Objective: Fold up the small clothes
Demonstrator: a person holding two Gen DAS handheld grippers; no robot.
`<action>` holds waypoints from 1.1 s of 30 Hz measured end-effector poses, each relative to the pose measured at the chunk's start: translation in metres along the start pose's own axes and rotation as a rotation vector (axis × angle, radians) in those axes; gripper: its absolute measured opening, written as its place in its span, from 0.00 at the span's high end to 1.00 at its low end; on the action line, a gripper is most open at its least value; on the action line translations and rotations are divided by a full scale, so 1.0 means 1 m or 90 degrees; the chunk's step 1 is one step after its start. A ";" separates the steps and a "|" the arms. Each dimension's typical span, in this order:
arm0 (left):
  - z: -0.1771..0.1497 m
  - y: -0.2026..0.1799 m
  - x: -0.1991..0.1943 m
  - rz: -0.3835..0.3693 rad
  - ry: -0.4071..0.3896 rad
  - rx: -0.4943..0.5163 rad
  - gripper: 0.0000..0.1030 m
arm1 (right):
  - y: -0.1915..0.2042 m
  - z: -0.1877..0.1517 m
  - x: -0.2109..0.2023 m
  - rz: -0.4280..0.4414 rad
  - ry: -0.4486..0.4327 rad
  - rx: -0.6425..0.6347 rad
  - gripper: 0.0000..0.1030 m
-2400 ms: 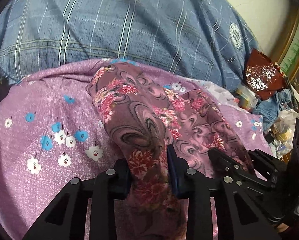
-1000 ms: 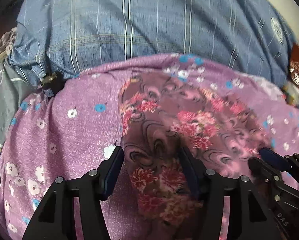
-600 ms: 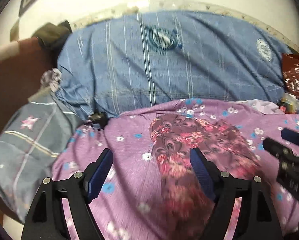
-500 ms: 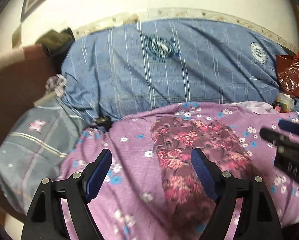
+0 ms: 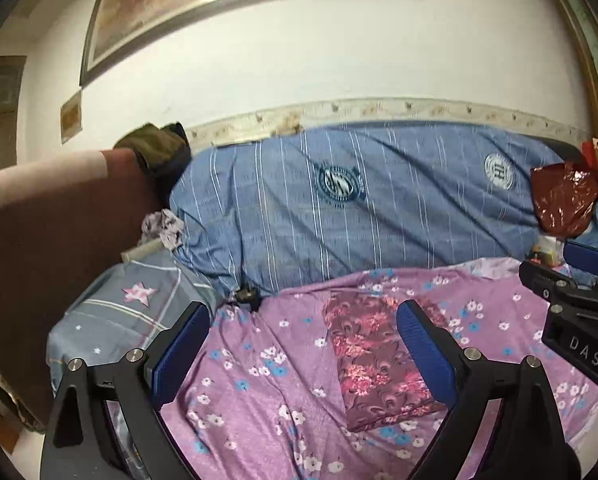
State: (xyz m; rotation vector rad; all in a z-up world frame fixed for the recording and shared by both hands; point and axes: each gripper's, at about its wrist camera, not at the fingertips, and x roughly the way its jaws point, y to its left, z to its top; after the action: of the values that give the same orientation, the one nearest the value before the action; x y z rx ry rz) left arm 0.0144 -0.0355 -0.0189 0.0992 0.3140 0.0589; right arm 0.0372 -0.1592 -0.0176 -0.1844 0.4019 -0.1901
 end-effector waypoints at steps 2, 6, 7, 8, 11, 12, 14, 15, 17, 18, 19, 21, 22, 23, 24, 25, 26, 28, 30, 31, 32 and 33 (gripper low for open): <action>-0.002 0.003 -0.014 -0.001 -0.010 -0.003 0.05 | 0.000 0.001 -0.012 0.001 -0.010 -0.001 0.44; -0.006 0.006 -0.040 0.022 -0.034 -0.002 0.02 | 0.002 -0.002 -0.033 0.003 -0.023 -0.004 0.43; -0.008 0.005 -0.045 0.026 -0.041 -0.001 0.01 | 0.002 -0.003 -0.037 0.005 -0.023 -0.004 0.43; -0.010 0.004 -0.051 0.029 -0.048 0.003 0.01 | 0.003 -0.004 -0.041 0.007 -0.023 -0.004 0.43; -0.015 0.003 -0.057 0.022 -0.043 0.009 0.01 | 0.006 -0.009 -0.046 0.008 -0.016 -0.004 0.42; -0.017 0.002 -0.061 0.018 -0.038 0.008 0.01 | 0.006 -0.010 -0.047 0.010 -0.013 -0.003 0.42; -0.017 0.005 -0.058 0.014 -0.032 0.009 0.01 | 0.008 -0.014 -0.048 0.012 -0.007 -0.002 0.42; -0.019 0.005 -0.058 0.012 -0.026 0.010 0.01 | 0.009 -0.017 -0.048 0.012 -0.004 -0.002 0.42; -0.019 0.007 -0.057 0.006 -0.015 0.008 0.01 | 0.009 -0.020 -0.050 0.012 0.002 -0.004 0.42; -0.019 0.008 -0.057 0.004 -0.011 0.006 0.01 | 0.009 -0.020 -0.050 0.012 0.002 -0.004 0.42; -0.018 0.010 -0.057 0.003 -0.008 0.005 0.01 | 0.009 -0.022 -0.050 0.013 0.004 -0.005 0.42; -0.016 0.013 -0.058 -0.001 -0.004 0.004 0.01 | 0.010 -0.026 -0.052 0.011 0.008 -0.007 0.42; -0.013 0.015 -0.058 -0.003 -0.004 0.003 0.01 | 0.009 -0.027 -0.053 0.008 0.009 -0.007 0.42; -0.011 0.015 -0.059 -0.003 -0.005 0.002 0.01 | 0.008 -0.028 -0.055 0.006 0.009 -0.006 0.42; -0.010 0.017 -0.060 -0.003 -0.006 0.000 0.01 | 0.007 -0.029 -0.056 0.004 0.010 -0.005 0.42; -0.010 0.018 -0.061 -0.004 -0.007 -0.001 0.01 | 0.006 -0.029 -0.057 0.002 0.009 -0.004 0.42; -0.009 0.019 -0.062 -0.005 -0.007 -0.003 0.01 | 0.005 -0.030 -0.059 0.000 0.008 -0.003 0.42; -0.009 0.019 -0.064 -0.005 -0.007 -0.005 0.01 | 0.003 -0.031 -0.062 -0.008 0.008 -0.003 0.42; -0.011 0.019 -0.066 -0.004 -0.007 -0.005 0.01 | 0.000 -0.032 -0.064 -0.013 0.008 -0.002 0.42; -0.012 0.018 -0.067 -0.005 -0.007 -0.005 0.01 | -0.001 -0.033 -0.065 -0.017 0.010 -0.002 0.42; -0.013 0.017 -0.069 -0.005 -0.007 -0.005 0.01 | -0.002 -0.034 -0.066 -0.019 0.011 -0.002 0.42; -0.013 0.018 -0.069 -0.004 -0.007 -0.006 0.01 | -0.002 -0.035 -0.066 -0.020 0.013 -0.003 0.42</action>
State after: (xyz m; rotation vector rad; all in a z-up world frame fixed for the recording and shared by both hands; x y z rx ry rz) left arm -0.0562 -0.0218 -0.0083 0.0890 0.3033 0.0529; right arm -0.0371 -0.1516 -0.0239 -0.1939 0.4194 -0.2226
